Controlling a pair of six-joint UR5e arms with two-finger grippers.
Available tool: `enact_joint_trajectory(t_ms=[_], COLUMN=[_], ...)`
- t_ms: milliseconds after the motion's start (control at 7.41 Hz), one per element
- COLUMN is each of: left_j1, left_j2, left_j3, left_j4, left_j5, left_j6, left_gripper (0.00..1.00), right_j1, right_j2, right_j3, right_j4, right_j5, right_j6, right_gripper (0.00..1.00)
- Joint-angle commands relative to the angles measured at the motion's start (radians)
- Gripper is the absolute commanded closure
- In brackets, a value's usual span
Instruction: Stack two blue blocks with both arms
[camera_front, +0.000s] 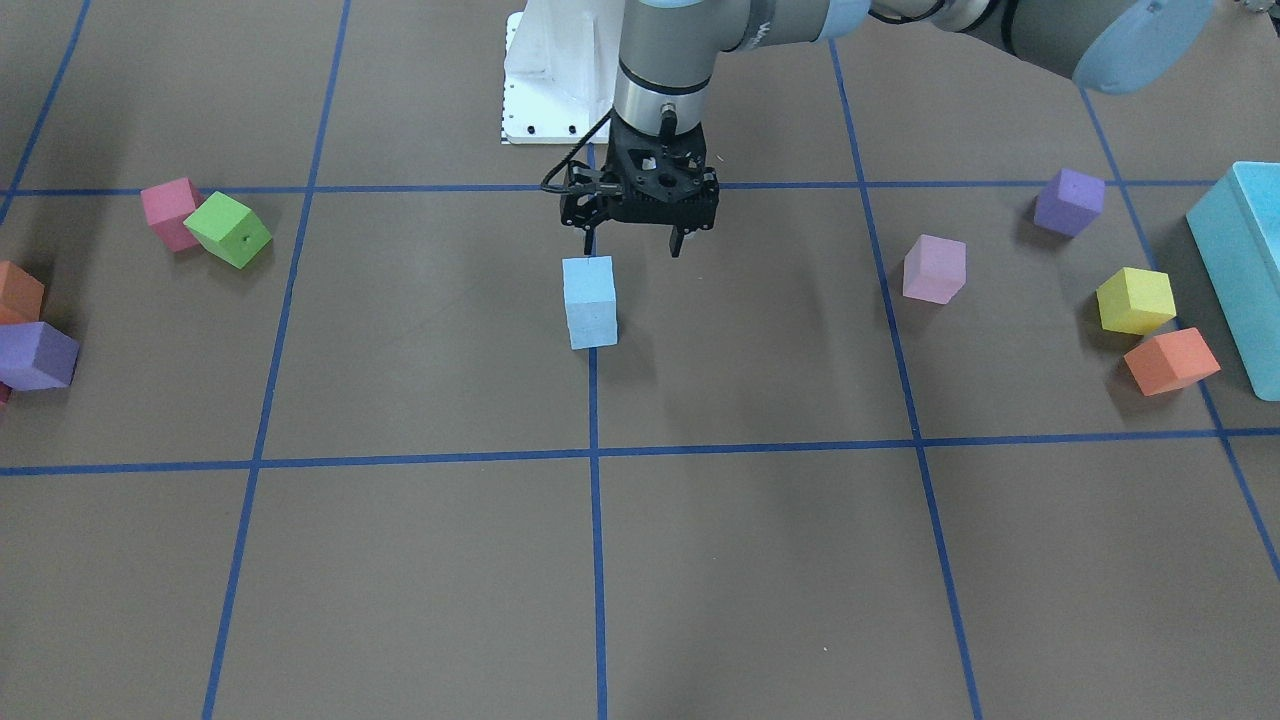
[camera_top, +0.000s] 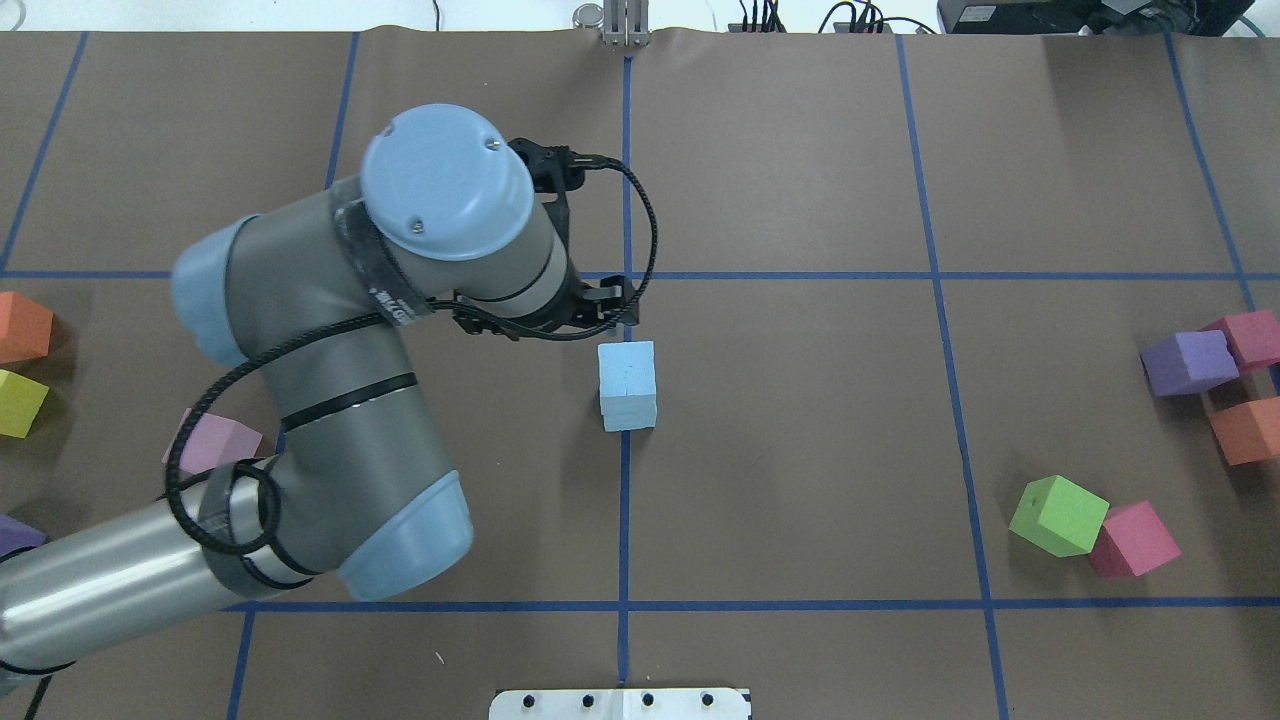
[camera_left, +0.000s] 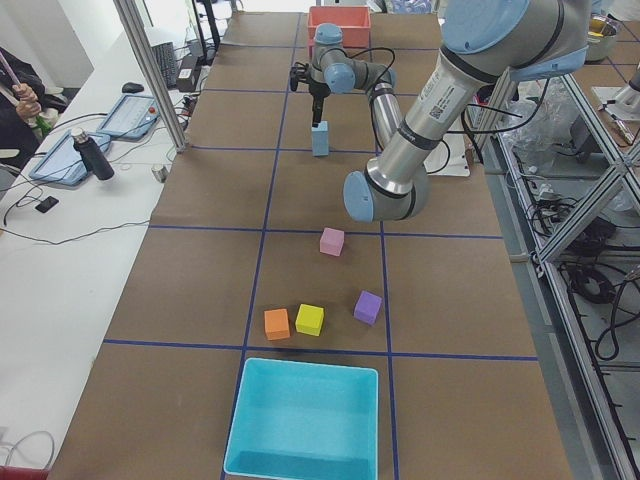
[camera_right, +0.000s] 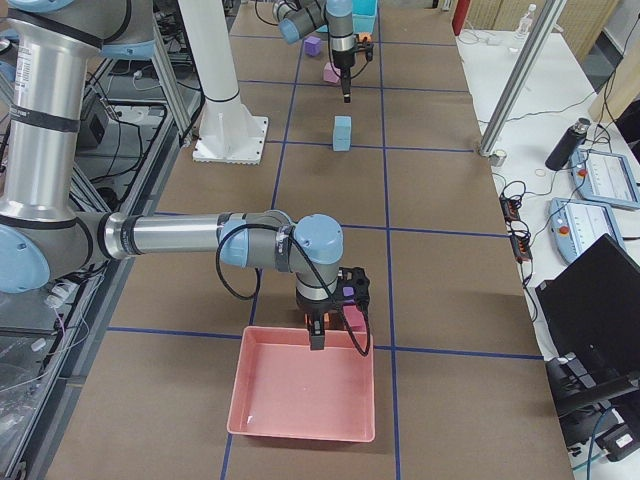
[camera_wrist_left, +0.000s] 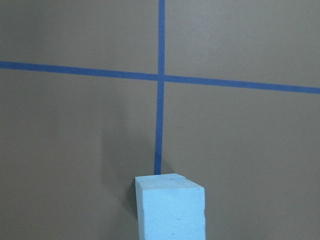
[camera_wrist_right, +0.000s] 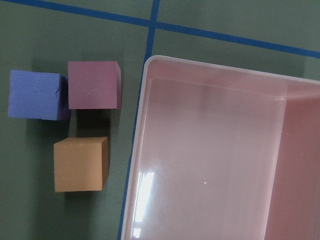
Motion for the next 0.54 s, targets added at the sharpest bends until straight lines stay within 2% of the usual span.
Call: enact_joint_trajectory(t_ms=[0, 135, 405], left_j1=[-0.114, -0.222, -0.438], left_j2=[0.197, 0.278, 0.447], left_j3=[-0.112, -0.116, -0.113], left_j4=[0.002, -0.001, -0.002], left_j5=[-0.060, -0.179, -0.320], left_j6=[0.258, 0.390, 0.742], left_gripper=[0.03, 0.03, 0.02], right_j1=[0.001, 0.001, 0.001], right_j2=[0.000, 0.000, 0.000], right_j3=[-0.001, -0.001, -0.007], right_j4=[-0.001, -0.001, -0.001], right_j5=[0.000, -0.002, -0.002], right_j6=[-0.002, -0.002, 0.000], right_gripper=[0.00, 0.00, 0.00])
